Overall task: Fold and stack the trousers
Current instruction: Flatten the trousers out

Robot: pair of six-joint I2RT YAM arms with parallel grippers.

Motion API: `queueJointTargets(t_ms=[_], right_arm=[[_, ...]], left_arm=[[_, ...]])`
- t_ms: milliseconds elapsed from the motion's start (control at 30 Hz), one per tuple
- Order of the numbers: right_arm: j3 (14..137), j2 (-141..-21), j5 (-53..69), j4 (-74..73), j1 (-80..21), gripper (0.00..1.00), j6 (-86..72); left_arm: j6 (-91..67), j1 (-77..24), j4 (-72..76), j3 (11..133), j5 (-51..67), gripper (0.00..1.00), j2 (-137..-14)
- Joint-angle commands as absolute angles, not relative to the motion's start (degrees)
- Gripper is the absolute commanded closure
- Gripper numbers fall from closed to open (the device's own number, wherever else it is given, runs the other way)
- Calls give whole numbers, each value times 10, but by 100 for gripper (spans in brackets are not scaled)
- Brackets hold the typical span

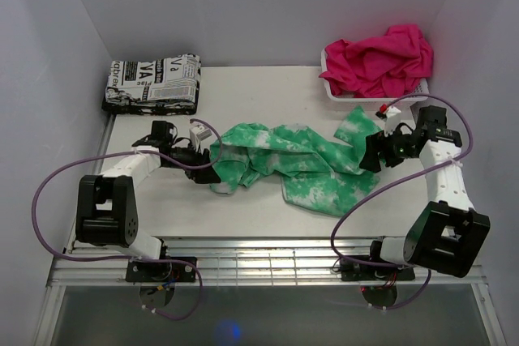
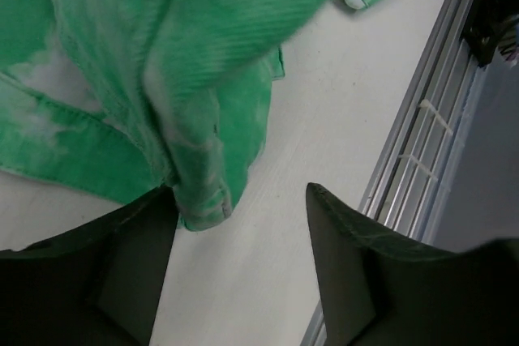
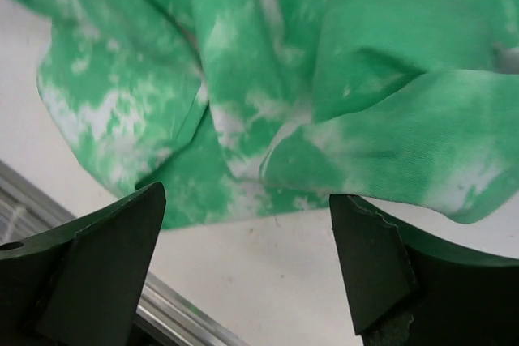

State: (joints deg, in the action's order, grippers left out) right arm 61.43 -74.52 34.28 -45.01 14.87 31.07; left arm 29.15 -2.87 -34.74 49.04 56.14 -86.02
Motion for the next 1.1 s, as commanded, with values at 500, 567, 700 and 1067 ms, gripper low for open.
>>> queueJointTargets(t_ms=[500,567,700,1067], right_arm=[[389,-646,240,-514,-129,16,548],[382,-670,232,-480,-139,16,524],[381,-719,217,-410,-169,19,498],[436,-681,147,-428,-189,92,497]], left_arm=[[87,23,-246,562,526,100,-874],[84,45,-251,569,527,100,-876],[100,73,-278,582,516,100,-880],[235,142,-381,668,434,100,-852]])
